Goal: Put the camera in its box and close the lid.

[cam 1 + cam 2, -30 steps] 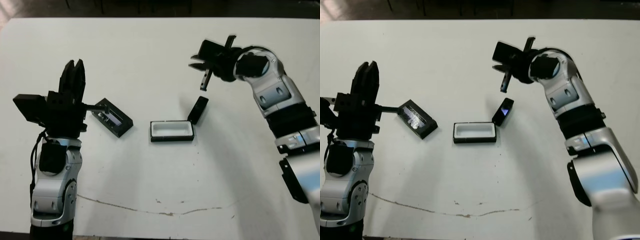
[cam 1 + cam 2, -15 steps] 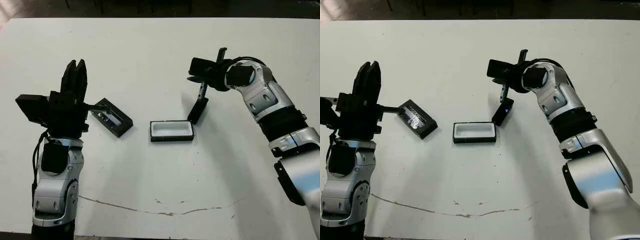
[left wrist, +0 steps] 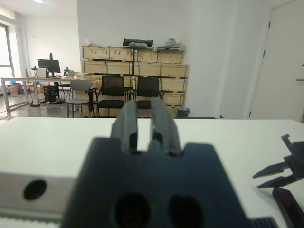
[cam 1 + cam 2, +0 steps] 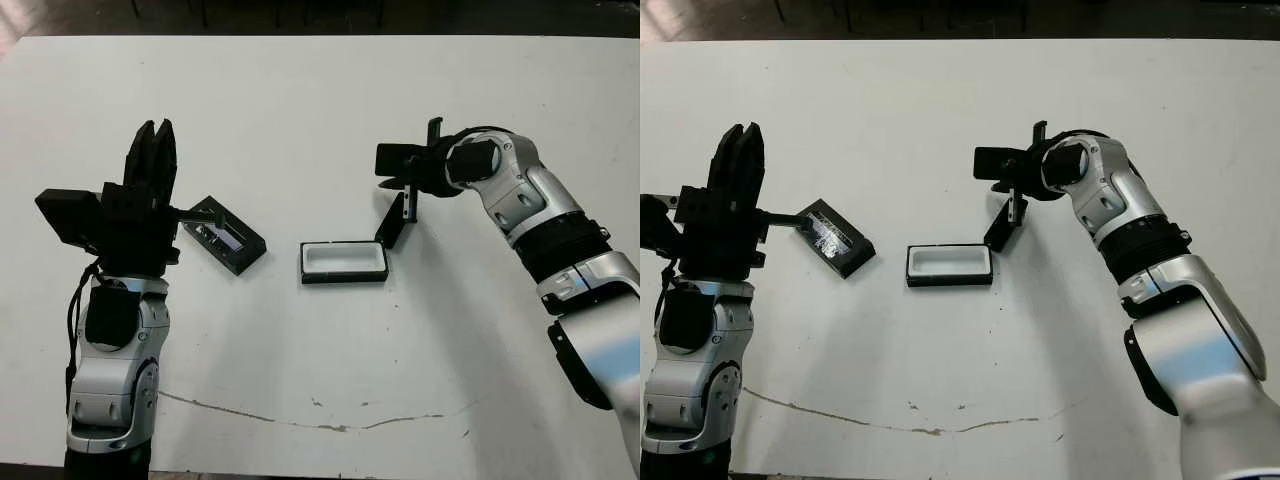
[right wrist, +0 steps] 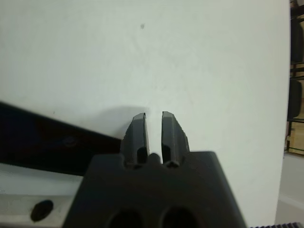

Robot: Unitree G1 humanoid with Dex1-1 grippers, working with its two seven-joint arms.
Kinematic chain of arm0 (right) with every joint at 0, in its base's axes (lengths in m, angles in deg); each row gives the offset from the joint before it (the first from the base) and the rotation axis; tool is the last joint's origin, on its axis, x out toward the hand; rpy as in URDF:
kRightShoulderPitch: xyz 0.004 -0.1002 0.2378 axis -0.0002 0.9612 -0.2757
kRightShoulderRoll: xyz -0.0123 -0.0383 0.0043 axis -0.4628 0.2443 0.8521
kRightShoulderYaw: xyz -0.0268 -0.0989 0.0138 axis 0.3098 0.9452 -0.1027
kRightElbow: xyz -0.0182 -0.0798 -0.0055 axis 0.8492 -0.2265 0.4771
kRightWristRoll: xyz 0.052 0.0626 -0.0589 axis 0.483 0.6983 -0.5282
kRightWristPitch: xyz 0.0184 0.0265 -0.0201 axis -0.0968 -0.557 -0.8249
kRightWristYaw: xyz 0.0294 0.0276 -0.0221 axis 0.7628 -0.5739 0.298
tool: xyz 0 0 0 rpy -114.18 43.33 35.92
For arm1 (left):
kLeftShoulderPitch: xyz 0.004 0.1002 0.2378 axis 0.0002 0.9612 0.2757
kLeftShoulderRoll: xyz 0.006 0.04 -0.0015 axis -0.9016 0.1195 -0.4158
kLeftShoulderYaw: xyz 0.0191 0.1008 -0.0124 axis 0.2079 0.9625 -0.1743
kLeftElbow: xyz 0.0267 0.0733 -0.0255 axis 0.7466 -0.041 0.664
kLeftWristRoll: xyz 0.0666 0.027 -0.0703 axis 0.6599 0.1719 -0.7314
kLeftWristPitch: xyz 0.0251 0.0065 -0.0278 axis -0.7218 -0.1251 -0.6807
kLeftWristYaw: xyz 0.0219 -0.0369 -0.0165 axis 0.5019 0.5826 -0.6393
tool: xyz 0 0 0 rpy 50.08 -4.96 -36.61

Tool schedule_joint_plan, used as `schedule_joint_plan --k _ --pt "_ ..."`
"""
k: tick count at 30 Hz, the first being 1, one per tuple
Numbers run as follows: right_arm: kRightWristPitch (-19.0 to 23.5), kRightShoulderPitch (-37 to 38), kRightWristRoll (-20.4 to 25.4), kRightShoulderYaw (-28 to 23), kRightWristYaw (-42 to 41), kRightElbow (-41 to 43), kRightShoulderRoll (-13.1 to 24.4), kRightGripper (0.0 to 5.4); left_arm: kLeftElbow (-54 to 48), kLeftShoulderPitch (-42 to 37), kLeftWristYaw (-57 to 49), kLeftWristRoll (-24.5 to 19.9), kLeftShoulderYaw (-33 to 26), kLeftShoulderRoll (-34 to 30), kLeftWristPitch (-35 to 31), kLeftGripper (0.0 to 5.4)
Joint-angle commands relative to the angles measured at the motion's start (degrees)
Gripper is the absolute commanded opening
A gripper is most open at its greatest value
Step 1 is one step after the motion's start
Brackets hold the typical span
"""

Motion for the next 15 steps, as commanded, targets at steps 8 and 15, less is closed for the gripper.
schedule_joint_plan --k 8,15 --pt "-2.49 1.3 -0.79 0.68 -1.4 -2.22 1.52 0.0 0.47 1.07 -0.01 -0.23 0.35 0.21 -1.09 0.03" --pt "-4.65 1.78 -1.92 1.39 -2.52 -1.76 3.97 0.0 0.91 1.03 0.15 -0.14 0.34 0.23 -0.54 0.03"
